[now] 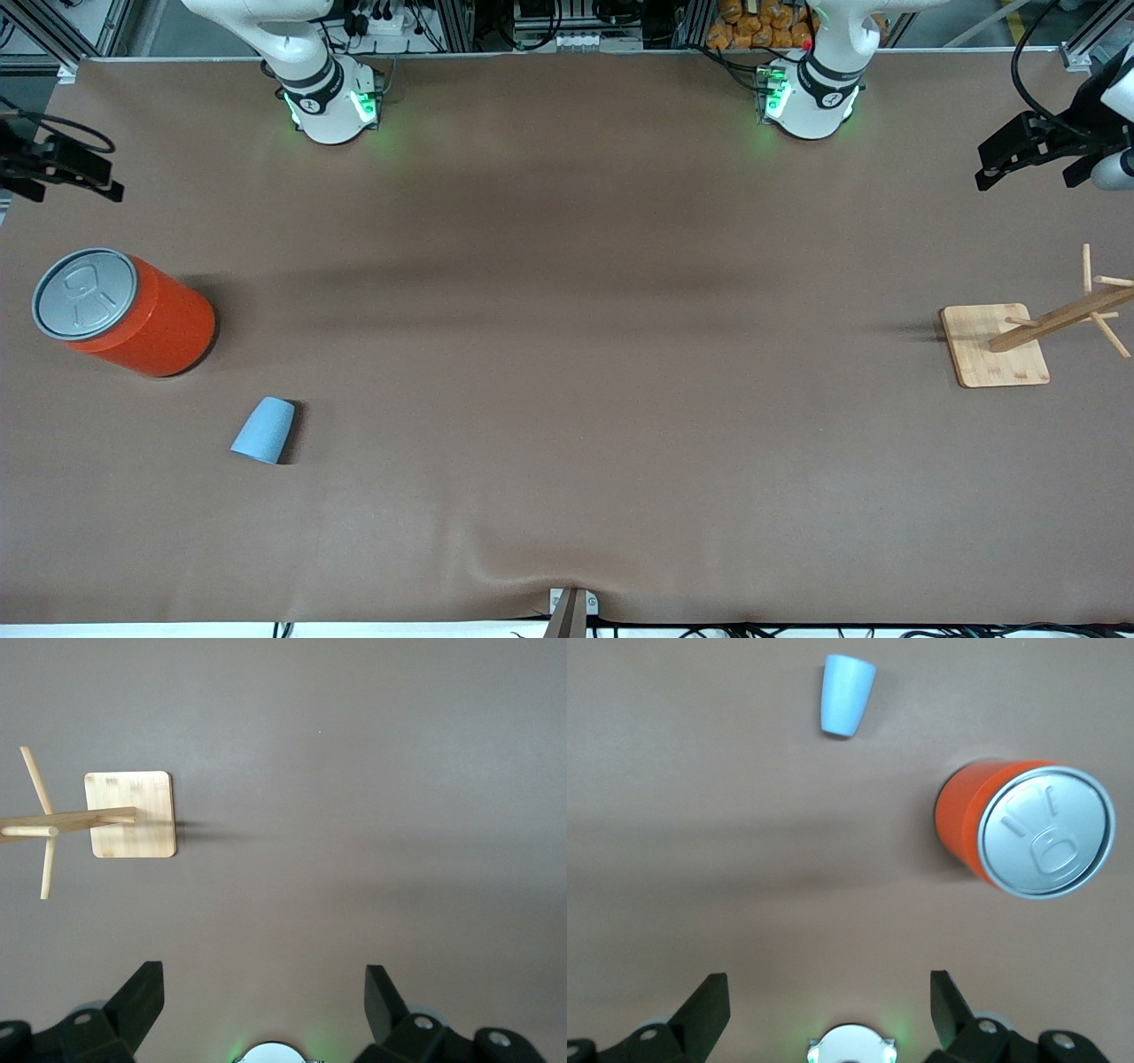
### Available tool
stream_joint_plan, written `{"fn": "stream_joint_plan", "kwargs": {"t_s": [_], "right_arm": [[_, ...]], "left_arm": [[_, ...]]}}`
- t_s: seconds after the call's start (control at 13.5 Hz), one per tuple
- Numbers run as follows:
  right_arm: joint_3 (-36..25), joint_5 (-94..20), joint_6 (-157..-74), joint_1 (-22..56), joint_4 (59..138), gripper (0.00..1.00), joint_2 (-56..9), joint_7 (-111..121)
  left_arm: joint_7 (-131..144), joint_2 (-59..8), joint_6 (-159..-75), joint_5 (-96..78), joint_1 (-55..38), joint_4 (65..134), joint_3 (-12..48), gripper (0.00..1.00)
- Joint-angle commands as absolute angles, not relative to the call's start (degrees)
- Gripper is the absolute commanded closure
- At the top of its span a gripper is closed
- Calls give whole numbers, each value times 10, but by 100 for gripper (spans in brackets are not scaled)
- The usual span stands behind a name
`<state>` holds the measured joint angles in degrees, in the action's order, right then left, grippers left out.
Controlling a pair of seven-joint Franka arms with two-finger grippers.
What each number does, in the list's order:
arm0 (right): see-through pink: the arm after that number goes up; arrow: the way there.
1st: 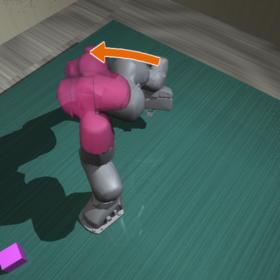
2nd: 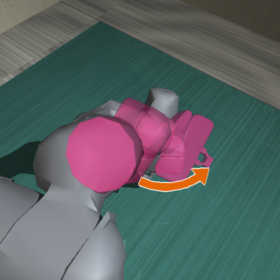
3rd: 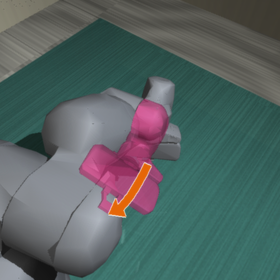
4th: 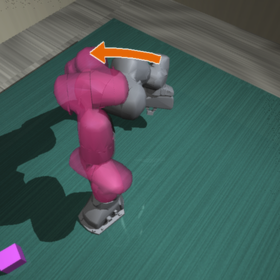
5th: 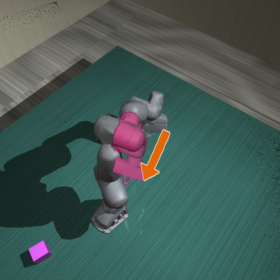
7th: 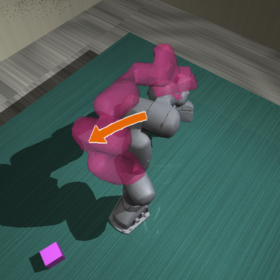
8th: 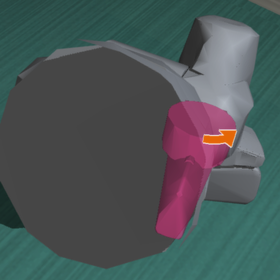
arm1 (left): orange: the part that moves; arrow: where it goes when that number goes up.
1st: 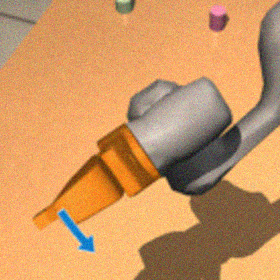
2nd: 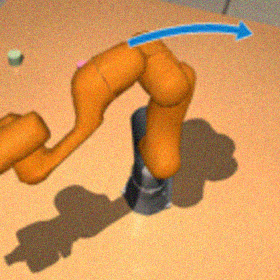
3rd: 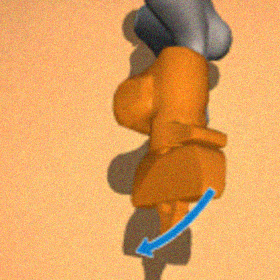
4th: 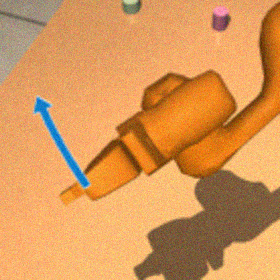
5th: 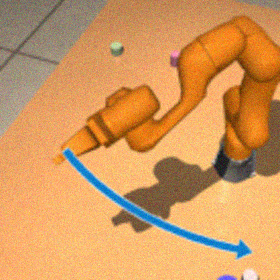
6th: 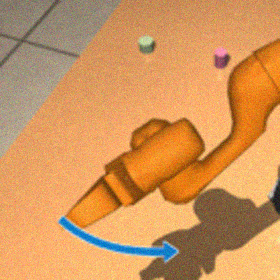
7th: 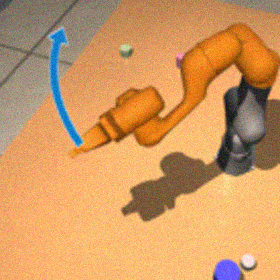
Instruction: Flip cup
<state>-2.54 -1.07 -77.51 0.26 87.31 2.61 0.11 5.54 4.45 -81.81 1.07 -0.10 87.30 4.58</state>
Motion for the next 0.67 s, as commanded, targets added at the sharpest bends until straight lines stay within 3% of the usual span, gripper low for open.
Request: {"fn": "stream_joint_plan", "kwargs": {"t_s": [0.0,0.37,0.59], "right_arm": [[-27,-9,-766,6,884,0,38,-14],[-30,-9,-797,1,912,0,37,-11],[-30,-9,-935,-10,1025,0,36,-11]], "left_arm": [[50,50,-806,13,-1,868,47,0],[51,44,-804,14,-1,856,44,0],[50,44,-804,13,0,857,44,0]]}}
